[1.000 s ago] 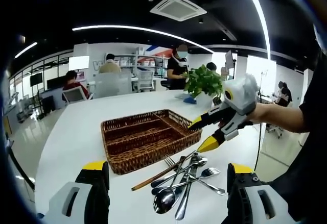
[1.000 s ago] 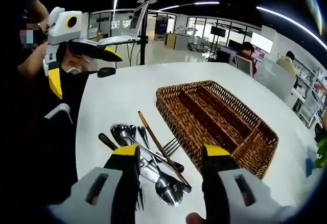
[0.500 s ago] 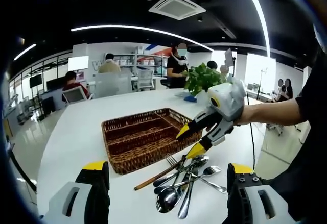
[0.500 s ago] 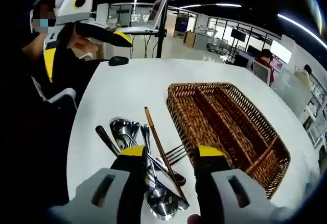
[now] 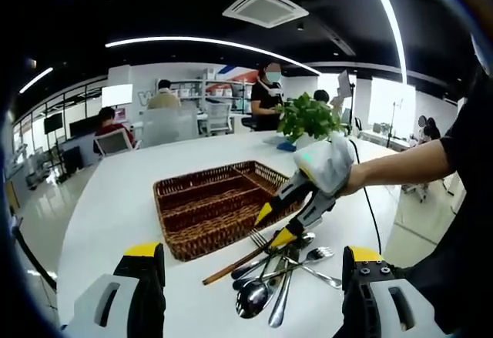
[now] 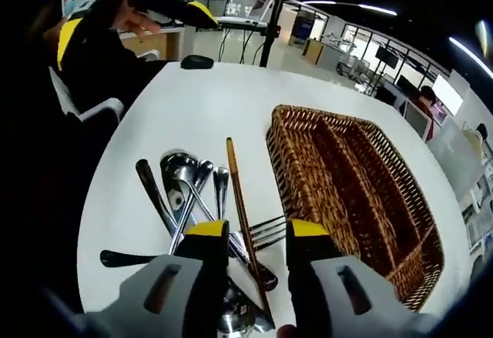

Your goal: Arrange the knives, forks, and spoons in their matching storage slots by inserting each utensil handle-first until every utensil is classified and aligned in the correct compartment

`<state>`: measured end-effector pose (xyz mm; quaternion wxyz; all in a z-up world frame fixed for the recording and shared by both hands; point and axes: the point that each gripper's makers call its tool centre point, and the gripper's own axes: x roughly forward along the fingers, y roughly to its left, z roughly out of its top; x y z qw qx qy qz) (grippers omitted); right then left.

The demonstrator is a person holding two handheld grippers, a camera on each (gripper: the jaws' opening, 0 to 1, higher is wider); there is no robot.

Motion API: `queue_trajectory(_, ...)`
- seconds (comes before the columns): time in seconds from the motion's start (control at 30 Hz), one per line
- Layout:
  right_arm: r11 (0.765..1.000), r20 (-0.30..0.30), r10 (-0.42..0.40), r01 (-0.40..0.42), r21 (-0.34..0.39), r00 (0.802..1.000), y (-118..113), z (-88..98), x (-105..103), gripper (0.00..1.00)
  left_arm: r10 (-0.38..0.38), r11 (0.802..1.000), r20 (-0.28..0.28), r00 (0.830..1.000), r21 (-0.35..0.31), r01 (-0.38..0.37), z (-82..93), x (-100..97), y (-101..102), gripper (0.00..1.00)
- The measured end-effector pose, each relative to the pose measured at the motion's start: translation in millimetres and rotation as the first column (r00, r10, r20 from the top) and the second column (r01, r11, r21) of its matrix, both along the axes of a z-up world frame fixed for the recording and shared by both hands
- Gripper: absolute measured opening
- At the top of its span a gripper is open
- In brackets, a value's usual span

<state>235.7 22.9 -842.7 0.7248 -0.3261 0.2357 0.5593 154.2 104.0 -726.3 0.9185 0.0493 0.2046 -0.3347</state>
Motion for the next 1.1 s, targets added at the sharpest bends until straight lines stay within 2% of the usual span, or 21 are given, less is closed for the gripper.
queue_trajectory(0.13,1.000,-0.021,0.013,-0.014,-0.009,1.000,4.3,-5.6,3.1,0.25,-0.001,1.000,-0.003,1.000,0.001,0.001,0.3,1.8,-0.6,1.00)
queue_trajectory(0.23,1.000,-0.059,0.022,-0.023,-0.010,0.998,8.0,-10.7,2.1,0.24,0.001,1.000,-0.005,1.000,-0.005,-0.001,1.4,4.4,-1.5,1.00)
queue_trajectory(0.43,0.999,-0.072,0.036,-0.039,-0.031,0.997,11.6,-19.6,3.4,0.20,-0.010,1.000,-0.008,1.000,-0.001,0.010,0.7,4.7,-4.3,1.00)
queue_trajectory(0.77,0.995,-0.079,0.090,-0.092,-0.026,0.993,19.9,-21.9,-1.5,0.14,0.001,1.000,-0.014,1.000,0.001,-0.001,-1.2,2.2,-1.1,1.00)
queue_trajectory(0.97,0.992,-0.089,0.111,-0.116,-0.053,0.990,21.5,-29.6,-4.7,0.10,0.000,1.000,-0.018,1.000,0.009,0.000,-3.8,0.8,-0.7,1.00)
queue_trajectory(1.1,0.992,-0.096,0.112,-0.117,-0.051,0.989,21.0,-31.3,-5.2,0.04,-0.001,1.000,-0.021,1.000,0.006,0.001,-5.0,-0.4,-0.5,1.00)
